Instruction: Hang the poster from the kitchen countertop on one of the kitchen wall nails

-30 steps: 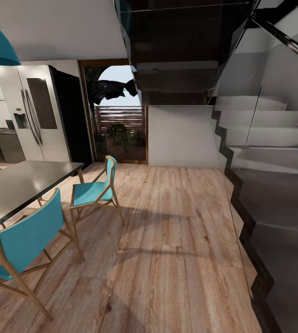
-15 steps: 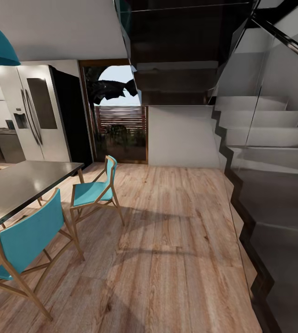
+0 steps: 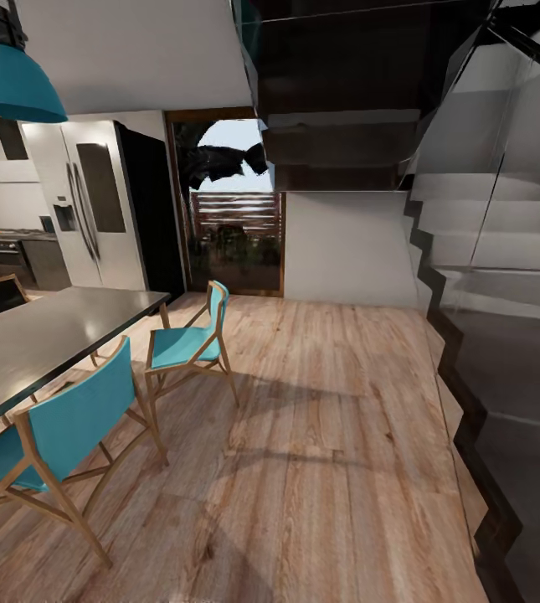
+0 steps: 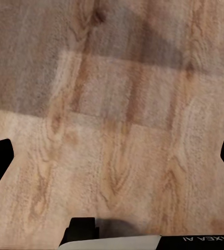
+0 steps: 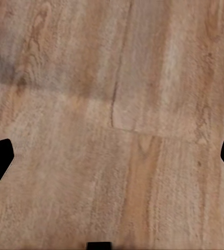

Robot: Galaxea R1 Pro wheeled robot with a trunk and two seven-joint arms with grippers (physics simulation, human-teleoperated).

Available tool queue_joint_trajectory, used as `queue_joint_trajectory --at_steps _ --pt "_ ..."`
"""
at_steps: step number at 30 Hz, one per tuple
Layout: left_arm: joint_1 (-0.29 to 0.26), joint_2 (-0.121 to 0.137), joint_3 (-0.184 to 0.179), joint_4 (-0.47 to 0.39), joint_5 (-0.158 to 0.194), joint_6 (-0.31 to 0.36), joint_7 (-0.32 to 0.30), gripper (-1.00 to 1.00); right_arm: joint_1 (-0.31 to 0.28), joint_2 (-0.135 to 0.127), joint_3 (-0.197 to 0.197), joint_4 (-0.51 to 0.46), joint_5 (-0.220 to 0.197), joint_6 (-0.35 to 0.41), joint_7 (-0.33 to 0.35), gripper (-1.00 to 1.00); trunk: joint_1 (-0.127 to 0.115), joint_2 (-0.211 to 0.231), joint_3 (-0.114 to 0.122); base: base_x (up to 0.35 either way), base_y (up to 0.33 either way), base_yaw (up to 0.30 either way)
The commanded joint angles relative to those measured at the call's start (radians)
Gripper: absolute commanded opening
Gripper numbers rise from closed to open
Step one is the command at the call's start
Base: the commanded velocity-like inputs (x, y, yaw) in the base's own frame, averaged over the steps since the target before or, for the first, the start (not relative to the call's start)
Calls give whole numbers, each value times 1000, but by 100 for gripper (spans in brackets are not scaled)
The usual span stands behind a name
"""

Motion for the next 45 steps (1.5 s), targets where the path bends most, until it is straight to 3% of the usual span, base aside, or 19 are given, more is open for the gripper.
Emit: queue_joint_trajectory --at_steps 1,26,45 --pt "0 0 1 -1 -1 -2 0 100 0 0 0 1 0 -3 0 100 0 0 -1 -8 26 288" --pt "0 20 3 16 3 -2 2 100 0 0 2 1 6 -4 0 100 0 0 -1 -102 131 226" --pt "0 26 27 15 3 -2 3 100 0 0 3 7 8 -4 0 100 0 0 -1 -1 273 235"
